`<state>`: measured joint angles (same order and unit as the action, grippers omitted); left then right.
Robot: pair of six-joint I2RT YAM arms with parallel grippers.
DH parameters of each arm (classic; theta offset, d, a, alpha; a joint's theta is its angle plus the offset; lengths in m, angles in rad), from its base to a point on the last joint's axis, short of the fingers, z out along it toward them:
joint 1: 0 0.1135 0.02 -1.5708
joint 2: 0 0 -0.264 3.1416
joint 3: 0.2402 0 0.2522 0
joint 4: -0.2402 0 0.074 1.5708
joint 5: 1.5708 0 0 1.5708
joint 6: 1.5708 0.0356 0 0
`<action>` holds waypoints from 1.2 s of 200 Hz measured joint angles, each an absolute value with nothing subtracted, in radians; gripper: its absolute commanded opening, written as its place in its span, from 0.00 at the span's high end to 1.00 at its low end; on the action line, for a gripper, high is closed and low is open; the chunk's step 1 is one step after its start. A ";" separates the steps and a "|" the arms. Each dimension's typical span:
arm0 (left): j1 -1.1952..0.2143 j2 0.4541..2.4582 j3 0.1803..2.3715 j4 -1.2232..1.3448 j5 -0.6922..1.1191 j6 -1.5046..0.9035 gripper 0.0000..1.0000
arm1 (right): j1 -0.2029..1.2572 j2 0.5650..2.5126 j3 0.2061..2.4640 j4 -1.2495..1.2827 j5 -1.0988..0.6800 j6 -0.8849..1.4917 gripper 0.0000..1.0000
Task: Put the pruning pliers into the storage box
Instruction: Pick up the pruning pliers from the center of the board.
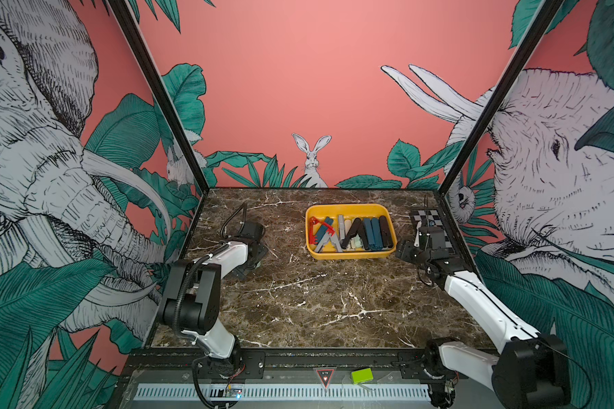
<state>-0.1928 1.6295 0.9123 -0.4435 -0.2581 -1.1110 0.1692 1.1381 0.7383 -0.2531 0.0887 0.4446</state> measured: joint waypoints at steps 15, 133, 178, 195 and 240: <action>-0.190 1.642 0.917 -0.444 -0.258 -1.123 0.01 | 0.169 1.138 0.738 -0.253 0.093 0.441 0.22; -0.112 1.787 1.055 -0.445 -0.281 -1.076 0.11 | 0.162 1.144 0.720 -0.256 0.122 0.437 0.20; -0.097 1.779 1.027 -0.399 -0.288 -1.050 0.57 | 0.157 1.142 0.719 -0.260 0.128 0.437 0.20; -0.091 1.774 1.010 -0.361 -0.277 -1.030 0.67 | 0.154 1.137 0.715 -0.259 0.134 0.437 0.19; -0.081 1.768 0.962 -0.163 -0.173 -0.995 1.00 | 0.131 1.128 0.700 -0.266 0.146 0.436 0.18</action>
